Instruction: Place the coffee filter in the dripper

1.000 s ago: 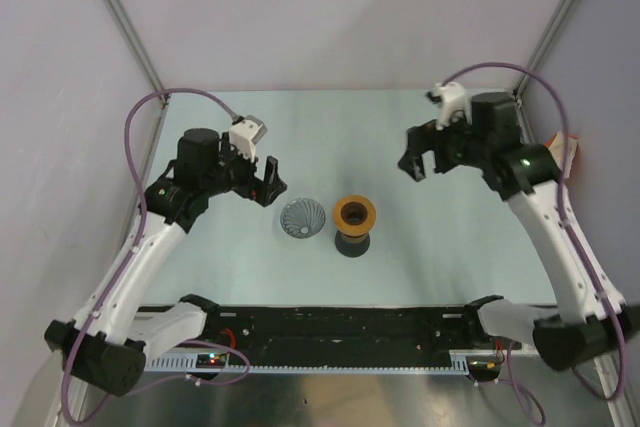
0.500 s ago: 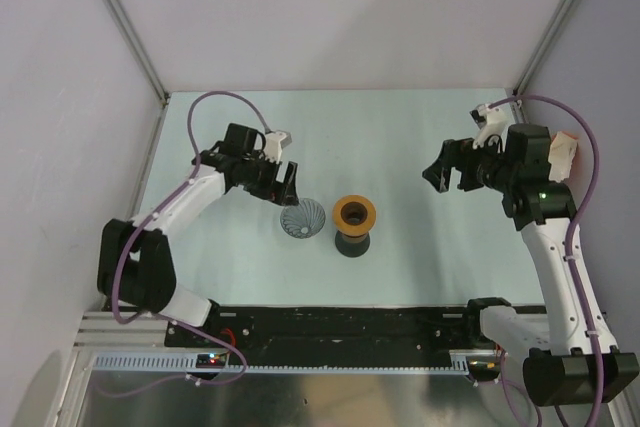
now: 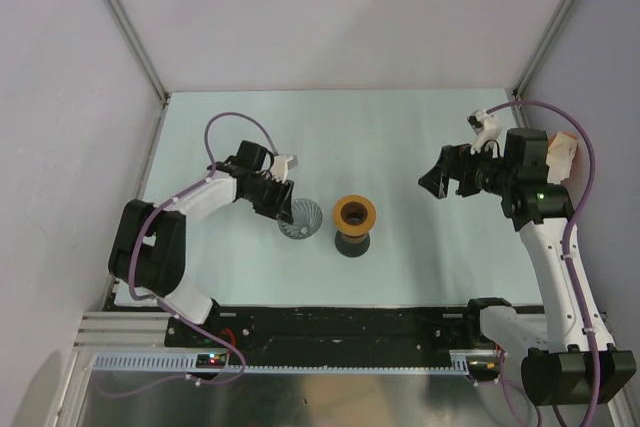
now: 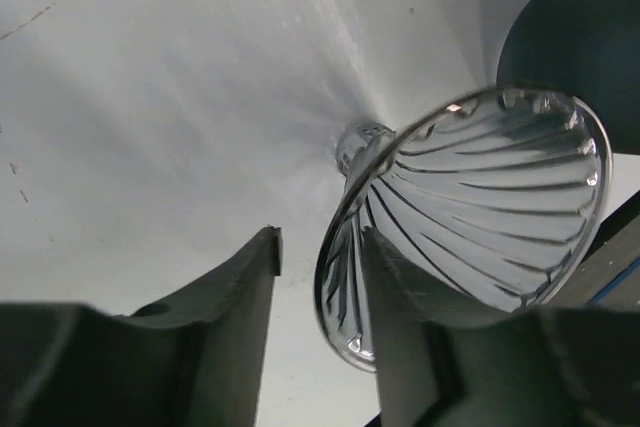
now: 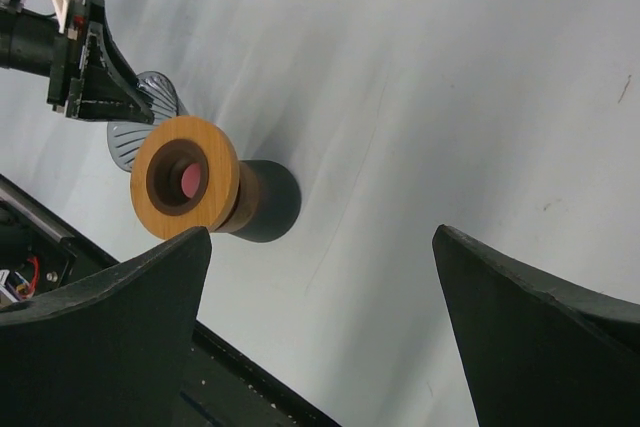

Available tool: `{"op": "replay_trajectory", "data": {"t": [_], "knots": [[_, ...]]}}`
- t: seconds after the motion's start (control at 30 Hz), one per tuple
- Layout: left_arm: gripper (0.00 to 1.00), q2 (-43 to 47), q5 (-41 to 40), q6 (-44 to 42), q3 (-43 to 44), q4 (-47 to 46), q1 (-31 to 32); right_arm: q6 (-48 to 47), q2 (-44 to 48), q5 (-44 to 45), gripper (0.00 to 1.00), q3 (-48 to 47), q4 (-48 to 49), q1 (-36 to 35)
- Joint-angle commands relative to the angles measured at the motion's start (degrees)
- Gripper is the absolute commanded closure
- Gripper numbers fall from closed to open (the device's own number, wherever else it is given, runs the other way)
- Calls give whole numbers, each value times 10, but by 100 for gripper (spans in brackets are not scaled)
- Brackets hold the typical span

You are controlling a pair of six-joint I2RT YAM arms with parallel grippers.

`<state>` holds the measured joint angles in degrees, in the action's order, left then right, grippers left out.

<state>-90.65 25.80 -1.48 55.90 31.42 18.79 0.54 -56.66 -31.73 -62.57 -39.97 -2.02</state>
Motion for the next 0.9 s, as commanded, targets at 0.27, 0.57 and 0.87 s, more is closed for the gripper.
{"op": "replay_trajectory", "data": {"t": [0.27,0.57,0.87], "knots": [[99,100,-15,3,32,30,4,49,24,6,1,-1,31,1],[100,210,5,62,151,101,36,31,17,19,1,-17,33,-22],[100,198,-80,195,238,114,153,16,23,63,3,-19,36,-103]]}}
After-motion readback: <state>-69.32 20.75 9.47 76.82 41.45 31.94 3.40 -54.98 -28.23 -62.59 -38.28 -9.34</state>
